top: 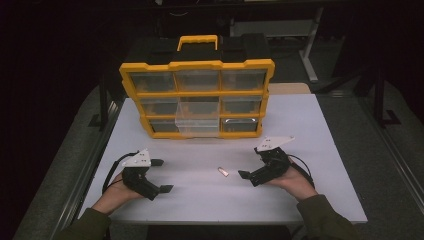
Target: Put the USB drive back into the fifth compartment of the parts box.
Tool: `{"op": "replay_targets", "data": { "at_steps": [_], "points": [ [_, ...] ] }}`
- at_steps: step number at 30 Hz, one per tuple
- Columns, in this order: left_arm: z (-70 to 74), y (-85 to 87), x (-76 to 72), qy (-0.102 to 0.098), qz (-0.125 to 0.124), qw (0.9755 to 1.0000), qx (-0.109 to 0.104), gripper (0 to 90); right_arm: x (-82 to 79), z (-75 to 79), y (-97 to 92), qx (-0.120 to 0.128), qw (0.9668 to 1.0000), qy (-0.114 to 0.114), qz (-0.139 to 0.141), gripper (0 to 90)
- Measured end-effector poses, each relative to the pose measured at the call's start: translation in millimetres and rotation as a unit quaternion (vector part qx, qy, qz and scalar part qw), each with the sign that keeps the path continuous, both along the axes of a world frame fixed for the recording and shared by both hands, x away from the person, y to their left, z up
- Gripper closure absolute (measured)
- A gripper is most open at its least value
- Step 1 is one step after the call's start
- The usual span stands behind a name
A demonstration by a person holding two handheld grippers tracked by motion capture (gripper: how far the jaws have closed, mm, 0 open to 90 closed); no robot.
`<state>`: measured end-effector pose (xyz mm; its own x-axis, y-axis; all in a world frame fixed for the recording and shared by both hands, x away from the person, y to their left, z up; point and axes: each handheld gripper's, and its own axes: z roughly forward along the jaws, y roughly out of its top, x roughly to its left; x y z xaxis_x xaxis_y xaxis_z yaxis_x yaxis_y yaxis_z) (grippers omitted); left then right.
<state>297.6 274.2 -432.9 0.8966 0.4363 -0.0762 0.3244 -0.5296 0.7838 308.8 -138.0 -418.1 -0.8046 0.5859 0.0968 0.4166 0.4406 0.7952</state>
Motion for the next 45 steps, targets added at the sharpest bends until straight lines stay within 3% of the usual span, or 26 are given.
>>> {"op": "replay_targets", "data": {
  "at_steps": [45],
  "points": [
    [0.0, -1.1, -0.7, -0.003, -0.006, 1.0000, -0.006, 0.0, 13.8, 9.0, 18.4, 0.011, 0.9998, 0.001, 0.019, 0.0]
  ]
}}
